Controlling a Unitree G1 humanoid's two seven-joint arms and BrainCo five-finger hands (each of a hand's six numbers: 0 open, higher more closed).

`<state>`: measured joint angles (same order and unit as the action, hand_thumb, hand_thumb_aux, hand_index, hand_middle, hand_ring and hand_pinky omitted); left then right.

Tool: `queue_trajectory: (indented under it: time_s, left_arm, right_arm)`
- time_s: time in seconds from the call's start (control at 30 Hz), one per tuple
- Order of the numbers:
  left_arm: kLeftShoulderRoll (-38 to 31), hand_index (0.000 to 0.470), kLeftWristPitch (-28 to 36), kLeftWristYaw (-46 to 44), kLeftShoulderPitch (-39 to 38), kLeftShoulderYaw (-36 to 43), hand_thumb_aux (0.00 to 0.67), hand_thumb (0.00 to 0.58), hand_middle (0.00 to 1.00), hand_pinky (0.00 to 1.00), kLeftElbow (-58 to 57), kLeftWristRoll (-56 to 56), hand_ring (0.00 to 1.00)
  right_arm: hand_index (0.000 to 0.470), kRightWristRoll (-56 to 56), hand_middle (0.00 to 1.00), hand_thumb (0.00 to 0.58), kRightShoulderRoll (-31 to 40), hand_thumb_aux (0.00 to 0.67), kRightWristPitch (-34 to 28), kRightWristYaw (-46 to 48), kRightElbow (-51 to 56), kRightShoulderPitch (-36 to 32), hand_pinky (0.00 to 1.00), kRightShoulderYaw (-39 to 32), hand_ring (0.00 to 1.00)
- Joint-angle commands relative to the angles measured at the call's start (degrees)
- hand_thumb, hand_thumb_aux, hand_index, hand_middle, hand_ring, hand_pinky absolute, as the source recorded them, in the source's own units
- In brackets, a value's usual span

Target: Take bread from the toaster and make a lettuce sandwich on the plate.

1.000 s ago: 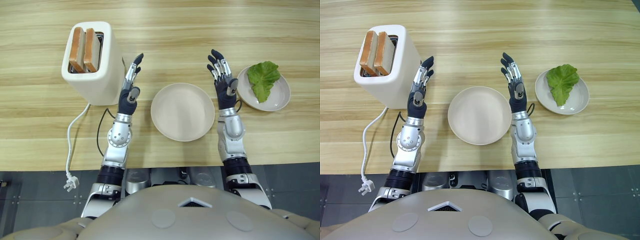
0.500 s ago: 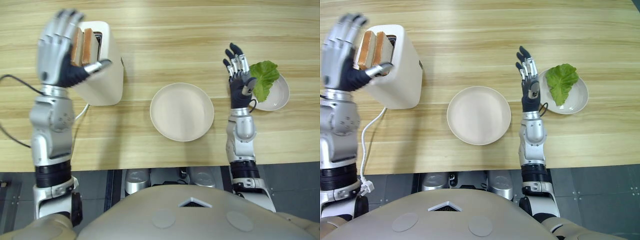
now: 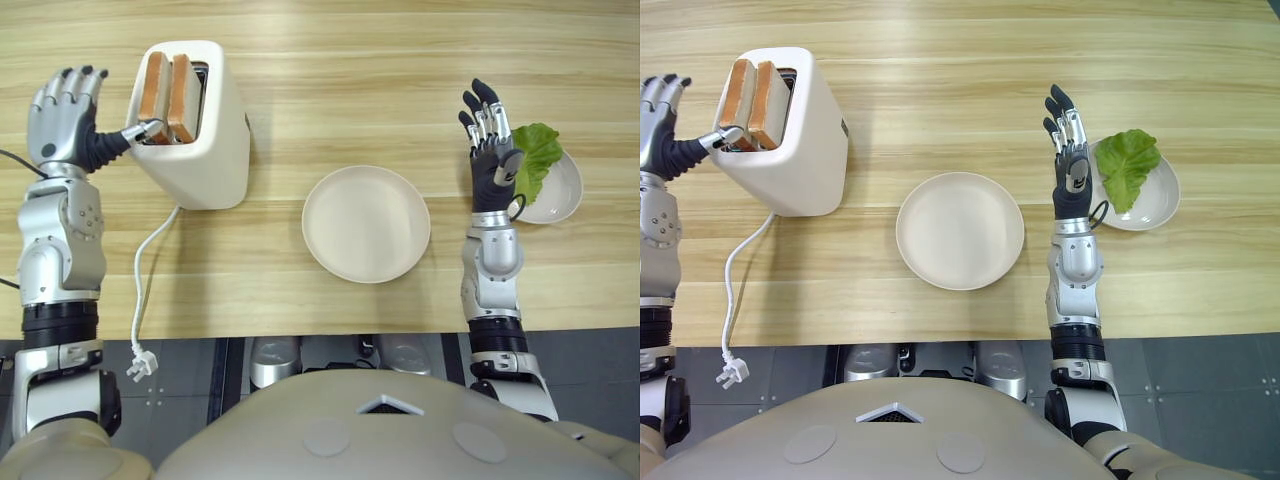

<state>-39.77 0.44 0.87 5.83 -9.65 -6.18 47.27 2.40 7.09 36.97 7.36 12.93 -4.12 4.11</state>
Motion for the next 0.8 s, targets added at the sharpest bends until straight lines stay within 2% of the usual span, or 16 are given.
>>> queue_trajectory:
  time_s: [0.03, 0.07, 0.13, 0.33, 0.37, 0.4, 0.43, 0.47, 0.5, 0.53, 0.57, 0.6, 0.63, 0.7, 0.73, 0.8]
  left_arm:
    - [-0.77, 0.000, 0.39, -0.27, -0.18, 1.71, 0.000, 0.000, 0.00, 0.00, -0.54, -1.36, 0.00]
    - [-0.89, 0.007, 0.46, -0.19, -0.16, 1.94, 0.011, 0.018, 0.00, 0.00, -0.44, -1.55, 0.00]
    - [-1.00, 0.000, 0.46, -0.10, -0.04, 2.13, 0.000, 0.000, 0.00, 0.00, 0.13, -1.83, 0.00]
    - [-0.94, 0.002, 0.17, 0.16, 0.26, 2.24, 0.003, 0.005, 0.00, 0.00, 1.67, -2.13, 0.00]
    - [-0.87, 0.009, 0.03, 0.36, 0.31, 2.18, 0.013, 0.023, 0.00, 0.00, 1.83, -2.28, 0.00]
    - [-0.86, 0.070, -0.07, 0.52, 0.40, 2.16, 0.102, 0.164, 0.00, 0.00, 1.86, -2.41, 0.00]
    - [-0.86, 0.215, -0.15, 0.70, 0.58, 2.20, 0.313, 0.415, 0.00, 0.00, 1.70, -2.58, 0.00]
    - [-0.80, 0.215, -0.16, 0.96, 0.87, 2.25, 0.313, 0.415, 0.00, 0.00, 1.24, -2.83, 0.00]
    - [-0.80, 0.254, -0.15, 1.26, 1.20, 2.36, 0.370, 0.464, 0.00, 0.00, 0.62, -2.99, 0.00]
    - [-0.81, 0.339, -0.21, 1.48, 1.49, 2.53, 0.494, 0.540, 0.00, 0.00, -0.04, -3.16, 0.00]
    - [-0.77, 0.460, -0.37, 1.65, 1.80, 2.76, 0.670, 0.580, 0.00, 0.00, -0.78, -3.46, 0.00]
    - [-0.74, 0.460, -0.53, 1.83, 2.11, 3.10, 0.670, 0.580, 0.00, 0.00, -1.53, -3.68, 0.00]
    - [-0.76, 0.460, -0.67, 1.94, 2.39, 3.56, 0.670, 0.580, 0.05, 0.05, -2.31, -3.81, 0.05]
    - [-0.44, 0.460, -1.21, 2.18, 2.87, 4.33, 0.670, 0.580, 0.69, 0.69, -3.77, -4.58, 0.69]
    - [-0.28, 0.460, -1.42, 2.41, 3.06, 4.66, 0.670, 0.580, 0.86, 0.86, -4.23, -4.83, 0.86]
    - [0.13, 0.460, -1.98, 2.83, 3.50, 5.28, 0.670, 0.580, 0.85, 0.85, -4.91, -5.48, 0.85]
  right_arm:
    - [0.000, -0.42, 0.00, 0.000, 0.24, 0.000, 0.08, 0.07, 1.17, -0.35, 0.00, 0.00, 0.00]
    - [0.000, -0.45, 0.00, 0.000, 0.25, 0.000, 0.11, 0.07, 1.29, -0.36, 0.00, 0.00, 0.00]
    - [0.000, -0.56, 0.00, 0.000, 0.24, 0.000, 0.15, 0.07, 1.47, -0.39, 0.00, -0.04, 0.00]
    - [0.000, -0.97, 0.00, 0.000, -0.02, 0.000, 0.54, -0.02, 2.38, -0.40, 0.00, -0.32, 0.00]
    - [0.000, -1.01, 0.00, 0.000, -0.04, 0.000, 0.58, -0.02, 2.40, -0.34, 0.00, -0.36, 0.00]
    - [0.000, -1.07, 0.00, 0.000, -0.06, 0.000, 0.61, -0.04, 2.37, -0.27, 0.00, -0.41, 0.00]
    - [0.000, -1.11, 0.00, 0.000, -0.08, 0.000, 0.64, -0.07, 2.34, -0.23, 0.00, -0.44, 0.00]
    - [0.000, -1.14, 0.00, 0.000, -0.10, 0.000, 0.64, -0.10, 2.36, -0.23, 0.00, -0.44, 0.00]
    - [0.000, -1.17, 0.00, 0.000, -0.13, 0.000, 0.64, -0.12, 2.39, -0.22, 0.00, -0.43, 0.00]
    - [0.000, -1.19, 0.00, 0.000, -0.15, 0.000, 0.71, -0.13, 2.54, -0.24, 0.00, -0.42, 0.00]
    - [0.000, -1.19, 0.00, 0.000, -0.16, 0.000, 0.76, -0.13, 2.67, -0.26, 0.00, -0.42, 0.00]
    - [0.000, -1.21, 0.00, 0.000, -0.18, 0.000, 0.80, -0.14, 2.78, -0.28, 0.00, -0.43, 0.00]
    - [0.000, -1.22, 0.00, 0.000, -0.19, 0.000, 0.85, -0.15, 2.88, -0.30, 0.00, -0.43, 0.00]
    - [0.000, -1.22, 0.00, 0.000, -0.21, 0.000, 0.90, -0.13, 3.03, -0.42, 0.00, -0.49, 0.00]
    - [0.000, -1.22, 0.00, 0.000, -0.22, 0.000, 0.92, -0.12, 3.08, -0.46, 0.00, -0.50, 0.00]
    - [0.000, -1.23, 0.00, 0.000, -0.23, 0.000, 0.96, -0.13, 3.10, -0.48, 0.00, -0.51, 0.00]
